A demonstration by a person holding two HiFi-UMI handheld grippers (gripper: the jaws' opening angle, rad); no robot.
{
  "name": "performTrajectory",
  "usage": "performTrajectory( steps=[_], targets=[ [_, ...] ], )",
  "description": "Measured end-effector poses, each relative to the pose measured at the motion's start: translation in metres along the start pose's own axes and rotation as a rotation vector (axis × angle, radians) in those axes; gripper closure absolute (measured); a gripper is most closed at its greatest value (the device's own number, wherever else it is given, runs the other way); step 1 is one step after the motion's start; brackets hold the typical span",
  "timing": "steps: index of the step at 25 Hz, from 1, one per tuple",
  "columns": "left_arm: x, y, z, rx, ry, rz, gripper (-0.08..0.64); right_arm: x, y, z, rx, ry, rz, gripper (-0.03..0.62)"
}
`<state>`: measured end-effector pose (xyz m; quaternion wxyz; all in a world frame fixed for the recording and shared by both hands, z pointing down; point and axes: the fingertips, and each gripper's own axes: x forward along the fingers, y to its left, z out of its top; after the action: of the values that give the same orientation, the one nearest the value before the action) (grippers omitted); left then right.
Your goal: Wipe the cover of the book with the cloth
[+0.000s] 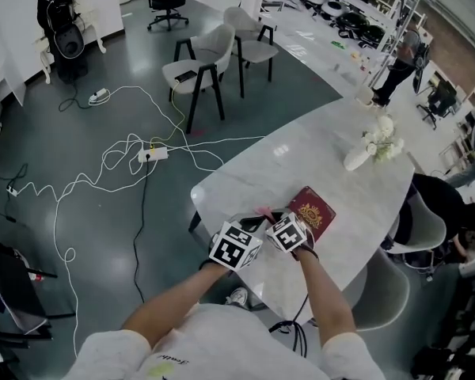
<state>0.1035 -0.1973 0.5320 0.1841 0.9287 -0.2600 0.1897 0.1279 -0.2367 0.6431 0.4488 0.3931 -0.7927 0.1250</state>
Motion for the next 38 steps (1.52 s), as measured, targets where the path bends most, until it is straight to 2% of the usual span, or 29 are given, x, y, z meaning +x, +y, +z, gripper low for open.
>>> performTrajectory(
  steps=[4,15,26,38],
  targets=[
    [-0.003,-0.002,-0.003,0.002,0.0,-0.002,0.554,0.003,0.006,0.005,0.0,-0.048,-0.002,0.575],
    [-0.005,-0.005,-0.003,0.003,-0.003,-0.018,0.554,-0.011,0.02,0.007,0.105,-0.071,-0.01,0.575],
    [-0.009,0.005,-0.003,-0.007,-0.016,-0.009,0.554,-0.016,0.027,0.0,0.222,-0.126,-0.044,0.575],
    [-0.007,-0.003,-0.01,-0.004,0.005,-0.051,0.554,-0.033,0.036,-0.017,0.313,-0.145,-0.089,0.575]
  ],
)
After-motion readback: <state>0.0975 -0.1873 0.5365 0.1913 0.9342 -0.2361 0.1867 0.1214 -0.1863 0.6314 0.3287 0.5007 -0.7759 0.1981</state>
